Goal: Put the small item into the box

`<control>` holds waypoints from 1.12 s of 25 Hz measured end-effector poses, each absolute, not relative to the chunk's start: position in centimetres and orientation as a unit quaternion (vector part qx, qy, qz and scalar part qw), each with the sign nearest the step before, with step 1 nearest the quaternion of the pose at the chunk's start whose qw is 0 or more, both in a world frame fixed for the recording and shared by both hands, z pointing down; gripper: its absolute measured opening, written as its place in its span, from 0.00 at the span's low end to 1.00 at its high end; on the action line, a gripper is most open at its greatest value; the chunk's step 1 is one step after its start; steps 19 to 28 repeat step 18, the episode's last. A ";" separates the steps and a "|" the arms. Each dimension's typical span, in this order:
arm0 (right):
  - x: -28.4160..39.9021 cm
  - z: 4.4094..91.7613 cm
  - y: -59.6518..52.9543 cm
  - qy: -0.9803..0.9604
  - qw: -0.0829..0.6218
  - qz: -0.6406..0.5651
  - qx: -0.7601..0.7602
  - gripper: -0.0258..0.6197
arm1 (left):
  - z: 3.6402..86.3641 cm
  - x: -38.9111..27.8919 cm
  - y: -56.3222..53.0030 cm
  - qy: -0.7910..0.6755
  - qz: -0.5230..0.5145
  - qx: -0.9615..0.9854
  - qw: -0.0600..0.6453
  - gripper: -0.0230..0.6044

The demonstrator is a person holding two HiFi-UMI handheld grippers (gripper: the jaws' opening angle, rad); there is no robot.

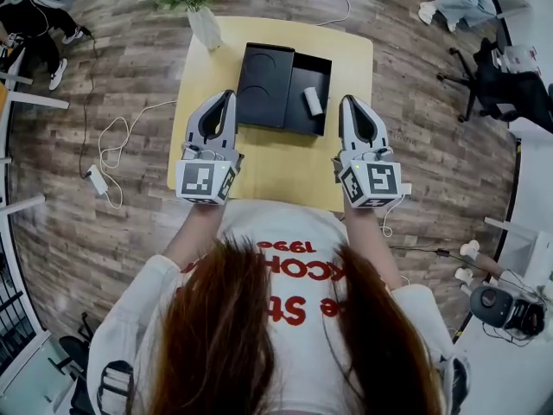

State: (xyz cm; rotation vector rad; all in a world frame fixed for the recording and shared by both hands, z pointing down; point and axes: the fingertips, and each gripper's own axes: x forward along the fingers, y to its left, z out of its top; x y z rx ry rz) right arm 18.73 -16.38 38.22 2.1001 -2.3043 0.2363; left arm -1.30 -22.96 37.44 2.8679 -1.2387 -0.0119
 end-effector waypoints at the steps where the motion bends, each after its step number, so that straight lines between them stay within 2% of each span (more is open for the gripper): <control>1: 18.7 38.1 -16.3 -0.736 0.007 0.075 0.672 0.05 | 37.3 -1.4 -23.0 -0.396 -0.004 0.918 0.008 0.05; 28: 19.2 37.0 -16.1 -0.734 0.007 0.066 0.676 0.04 | 36.4 -0.7 -23.2 -0.390 -0.010 0.921 0.003 0.05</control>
